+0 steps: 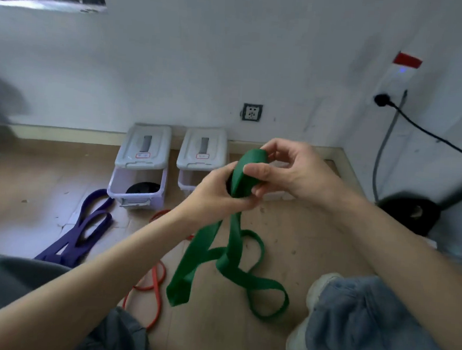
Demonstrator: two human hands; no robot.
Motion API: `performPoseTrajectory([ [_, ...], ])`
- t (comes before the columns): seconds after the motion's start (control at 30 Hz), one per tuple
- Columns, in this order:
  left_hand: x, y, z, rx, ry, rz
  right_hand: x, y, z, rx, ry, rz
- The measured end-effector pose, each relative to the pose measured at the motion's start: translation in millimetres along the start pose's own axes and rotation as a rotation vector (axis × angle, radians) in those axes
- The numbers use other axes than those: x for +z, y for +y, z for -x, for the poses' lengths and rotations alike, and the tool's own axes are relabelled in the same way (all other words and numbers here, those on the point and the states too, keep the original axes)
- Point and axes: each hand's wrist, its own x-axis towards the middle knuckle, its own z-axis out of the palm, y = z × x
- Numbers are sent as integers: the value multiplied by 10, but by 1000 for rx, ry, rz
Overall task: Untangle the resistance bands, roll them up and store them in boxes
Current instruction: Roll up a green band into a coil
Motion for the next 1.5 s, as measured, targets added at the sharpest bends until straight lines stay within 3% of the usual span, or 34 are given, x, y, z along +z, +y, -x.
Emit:
performPoseTrajectory([
  [0.1, 40, -283, 89, -74, 90, -239, -30, 58, 40, -15, 103, -300],
  [0.2, 61, -357, 153, -155, 65, -376, -99, 90, 27, -39, 175, -505],
  [0.37, -278, 320, -160, 181, 361, 38, -411, 35, 16, -22, 174, -572],
  [0.4, -345, 368, -175, 182, 358, -23, -438, 62, 19, 23, 150, -523],
  [0.47, -370, 297, -114, -40, 212, -341, -445, 151, 26, 176, 124, -251],
  [0.53, -253, 114, -5, -257, -42, -690, -446, 244, 46, 327, 140, 281],
  [0.57, -167, 49, 22, -242, -103, -789, -426, 265, 68, 335, 146, 494],
  [0.6, -82, 19, 27, -164, -123, -793, -382, 283, 91, 282, 99, 605],
  [0.7, 41, 119, -12, -1, -140, -686, -152, 384, 135, 135, -244, 728],
  [0.73, 39, 125, -14, 35, -109, -661, -90, 425, 130, 104, -266, 763],
  [0.87, -42, -81, 23, 6, 31, -536, 13, 366, 85, -57, -41, 655],
  [0.97, 50, -386, 130, -144, -9, -283, 45, 268, 90, -133, -42, 520],
  [1.07, 125, -679, 316, -276, -138, -355, -28, 156, 94, -199, 22, 141],
  [1.13, 55, -691, 341, -309, -181, -451, -143, 104, 76, -215, 97, 99],
  [1.2, -80, -522, 228, -261, -65, -339, -294, 137, 38, -122, 140, 393],
  [1.27, -249, -181, 71, -145, 168, -100, -407, 210, 25, 94, 63, 732],
  [1.3, -324, 9, 11, -79, 251, -21, -431, 230, 35, 193, 28, 763],
  [1.37, -408, 322, -42, 7, 253, -32, -446, 207, 66, 229, 43, 565],
  [1.43, -357, 503, -31, 41, 143, -165, -412, 123, 96, 88, 35, 298],
  [1.5, -249, 529, -26, 42, 71, -285, -296, 106, 108, 5, -135, 325],
])
